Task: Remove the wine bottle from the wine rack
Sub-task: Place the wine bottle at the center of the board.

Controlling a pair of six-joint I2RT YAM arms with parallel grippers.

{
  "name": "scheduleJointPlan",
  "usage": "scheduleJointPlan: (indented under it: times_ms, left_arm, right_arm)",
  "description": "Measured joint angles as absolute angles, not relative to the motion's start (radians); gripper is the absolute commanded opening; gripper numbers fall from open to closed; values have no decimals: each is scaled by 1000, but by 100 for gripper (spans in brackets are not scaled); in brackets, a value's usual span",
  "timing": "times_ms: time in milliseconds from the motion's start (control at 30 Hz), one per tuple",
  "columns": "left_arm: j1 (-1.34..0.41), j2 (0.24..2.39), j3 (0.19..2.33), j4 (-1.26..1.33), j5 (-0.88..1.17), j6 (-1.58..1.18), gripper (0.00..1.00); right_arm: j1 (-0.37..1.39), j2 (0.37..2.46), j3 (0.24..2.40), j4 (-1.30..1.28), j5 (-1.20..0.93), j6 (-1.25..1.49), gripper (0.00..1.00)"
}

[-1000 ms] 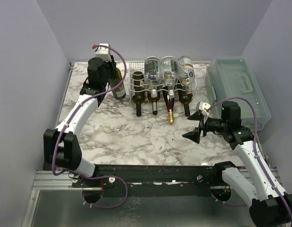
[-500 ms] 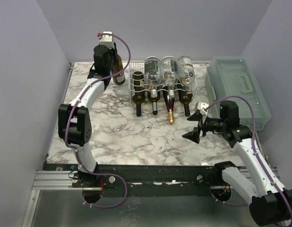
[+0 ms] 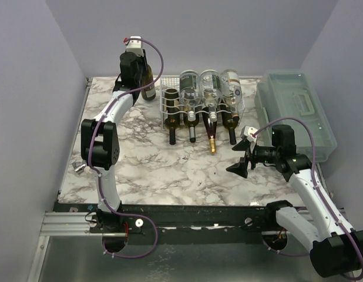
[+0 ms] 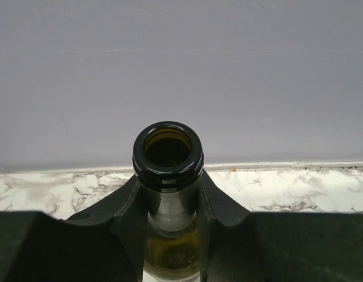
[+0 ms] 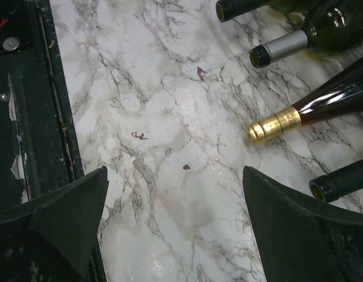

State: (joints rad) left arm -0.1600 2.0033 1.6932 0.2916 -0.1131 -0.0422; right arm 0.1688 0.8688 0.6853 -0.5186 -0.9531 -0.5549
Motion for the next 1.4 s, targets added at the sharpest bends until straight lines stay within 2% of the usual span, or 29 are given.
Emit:
scheduleJointPlan:
  times_ms: [267,400,633,733,833,967,1167,1400]
  left_arm:
    - [-159,2065,1742,295,-115,-38,0]
    - [-159,2088,1746,299,-121,-30,5]
    - [-159,2096,1757,305,-124,-18,28]
    - [-159,2097,1757,305,-125,-17,43]
    - [-159,2097,1757,310,-125,-14,65]
    - [-159,2096,1760,352,-125,-8,82]
    - [-159,2086,1758,358,-129,5,99]
    - [-159,1921,1644,356,-167,-14,99]
  right_arm:
    - [169,882,685,-522,-949,-566,100]
    - [169,887,685,-522,-947,-570,100]
    - [169,892,685,-523,-947,-577,100]
    - [169,892,685,-523,-946,-577,100]
    - [169,892,685,-523,-946,-577,99]
    - [169,892,685,-523,-946,-577,100]
    - [169,892,685,-523,-942,-577,99]
    - [169,888,685,-522,-933,-577,100]
